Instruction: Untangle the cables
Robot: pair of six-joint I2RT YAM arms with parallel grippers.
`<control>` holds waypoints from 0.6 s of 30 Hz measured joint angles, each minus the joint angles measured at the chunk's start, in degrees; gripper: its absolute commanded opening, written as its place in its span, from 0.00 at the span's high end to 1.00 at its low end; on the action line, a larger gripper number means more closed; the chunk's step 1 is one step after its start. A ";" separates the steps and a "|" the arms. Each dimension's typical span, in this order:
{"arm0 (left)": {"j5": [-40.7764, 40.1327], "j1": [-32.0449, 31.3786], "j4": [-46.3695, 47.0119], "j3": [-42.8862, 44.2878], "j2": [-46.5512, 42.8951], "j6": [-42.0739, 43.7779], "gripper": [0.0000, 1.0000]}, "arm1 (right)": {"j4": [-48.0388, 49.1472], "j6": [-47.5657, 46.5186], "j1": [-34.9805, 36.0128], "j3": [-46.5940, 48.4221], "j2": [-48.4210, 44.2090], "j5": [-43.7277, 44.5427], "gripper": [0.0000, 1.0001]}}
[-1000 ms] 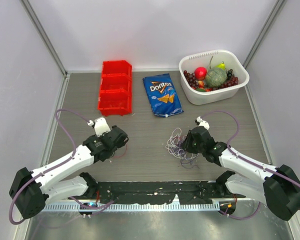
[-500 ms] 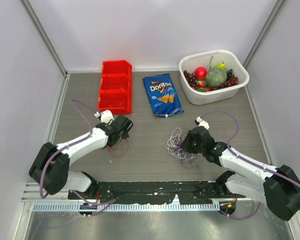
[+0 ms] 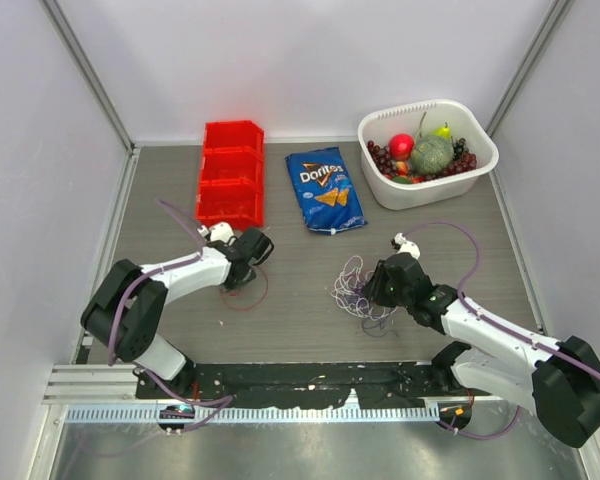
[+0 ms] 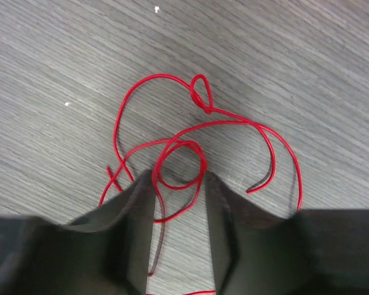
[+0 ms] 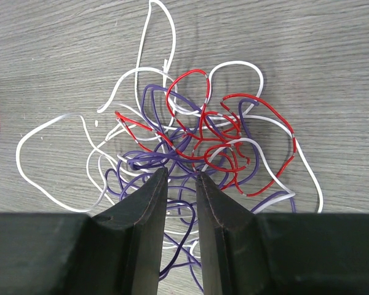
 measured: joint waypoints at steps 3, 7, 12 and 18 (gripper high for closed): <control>-0.74 0.00 0.15 -0.39 -0.24 -0.15 0.93 | -0.20 -0.02 0.00 0.00 -0.07 0.00 0.69; -1.44 0.00 0.00 -1.25 -1.90 0.17 1.00 | -0.37 -0.20 0.00 0.00 -0.07 -0.02 0.69; -1.73 0.04 0.28 -3.45 -11.26 3.48 1.00 | -0.39 -0.42 0.00 0.00 -0.09 -0.02 0.69; -1.73 0.61 4.66 -4.28 -29.11 9.44 1.00 | -0.39 -0.85 0.00 0.00 -0.35 0.00 0.69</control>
